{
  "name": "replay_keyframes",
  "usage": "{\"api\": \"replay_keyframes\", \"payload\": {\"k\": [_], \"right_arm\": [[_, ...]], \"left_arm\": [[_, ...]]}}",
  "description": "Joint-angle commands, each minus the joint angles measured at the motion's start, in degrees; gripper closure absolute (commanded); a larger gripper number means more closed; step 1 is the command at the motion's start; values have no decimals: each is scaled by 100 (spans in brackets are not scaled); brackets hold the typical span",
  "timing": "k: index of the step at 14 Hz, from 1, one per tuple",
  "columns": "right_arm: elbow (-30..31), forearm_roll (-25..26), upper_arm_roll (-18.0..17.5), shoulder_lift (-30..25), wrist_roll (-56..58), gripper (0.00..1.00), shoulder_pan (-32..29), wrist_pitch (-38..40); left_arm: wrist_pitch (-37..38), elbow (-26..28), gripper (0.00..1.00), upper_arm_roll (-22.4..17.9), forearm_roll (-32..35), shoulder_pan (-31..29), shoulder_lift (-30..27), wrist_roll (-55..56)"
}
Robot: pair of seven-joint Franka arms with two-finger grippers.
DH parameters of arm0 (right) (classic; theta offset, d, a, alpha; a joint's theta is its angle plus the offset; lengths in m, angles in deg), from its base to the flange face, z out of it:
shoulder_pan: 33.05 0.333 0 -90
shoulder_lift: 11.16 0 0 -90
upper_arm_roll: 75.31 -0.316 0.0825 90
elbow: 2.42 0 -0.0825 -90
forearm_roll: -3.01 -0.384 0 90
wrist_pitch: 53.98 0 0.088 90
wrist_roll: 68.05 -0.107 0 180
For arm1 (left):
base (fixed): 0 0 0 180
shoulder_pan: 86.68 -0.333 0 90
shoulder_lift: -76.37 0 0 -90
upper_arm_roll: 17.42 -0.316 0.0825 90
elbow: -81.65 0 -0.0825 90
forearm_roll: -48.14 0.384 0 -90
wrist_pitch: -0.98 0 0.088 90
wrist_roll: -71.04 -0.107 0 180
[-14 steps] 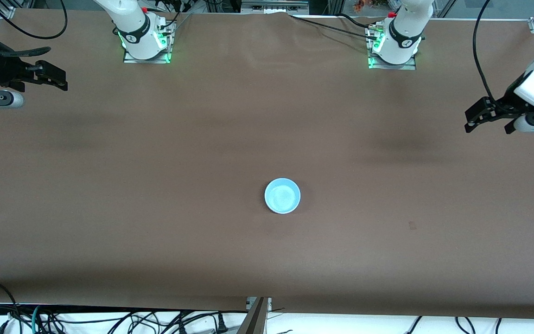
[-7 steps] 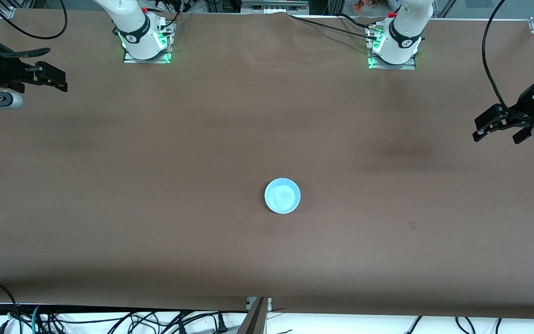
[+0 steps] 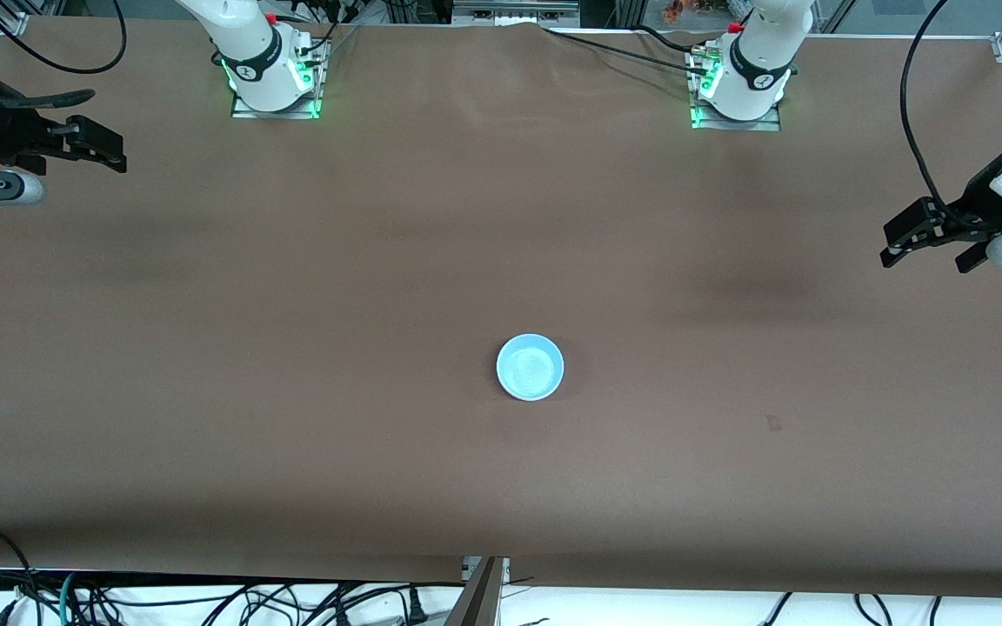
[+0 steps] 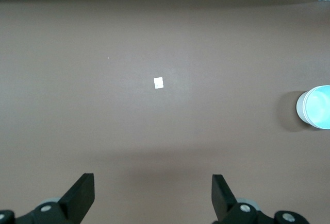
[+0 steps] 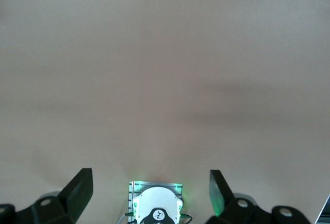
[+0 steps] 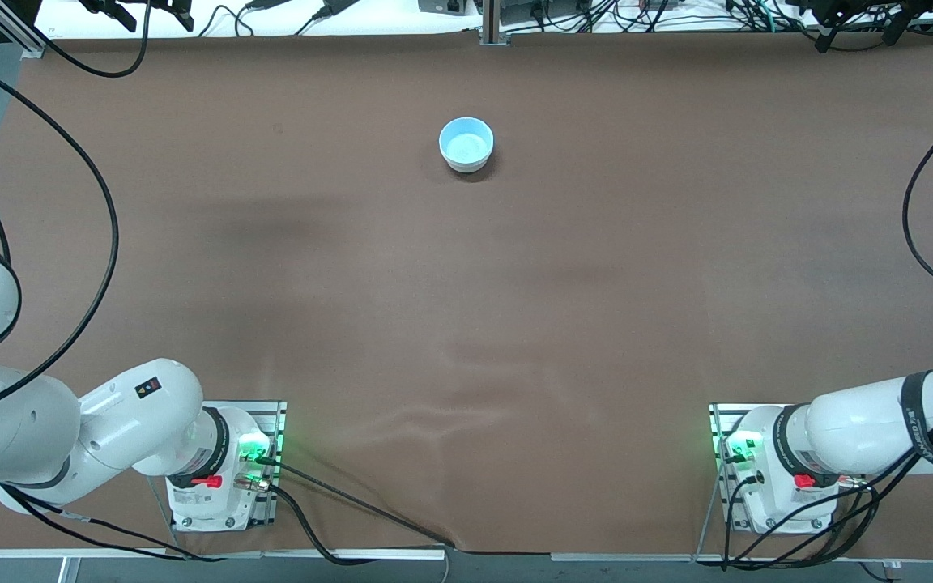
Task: Stack pink and blue bowls on white bowl
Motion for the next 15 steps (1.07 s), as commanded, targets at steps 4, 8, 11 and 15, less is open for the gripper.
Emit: {"api": "replay_keyframes", "payload": {"k": [4, 8, 11, 15], "right_arm": [[-87, -31, -57, 32, 13, 0, -59, 11], [-87, -31, -40, 32, 4, 0, -77, 2], [-87, -23, -40, 41, 4, 0, -77, 2], [-87, -23, -40, 41, 4, 0, -77, -15]], "left_arm": [[64, -171, 0, 6, 144, 32, 127, -87], [64, -162, 0, 14, 363, 41, 127, 115], [64, -171, 0, 14, 355, 85, 154, 116], [64, -162, 0, 14, 355, 85, 154, 107]]}}
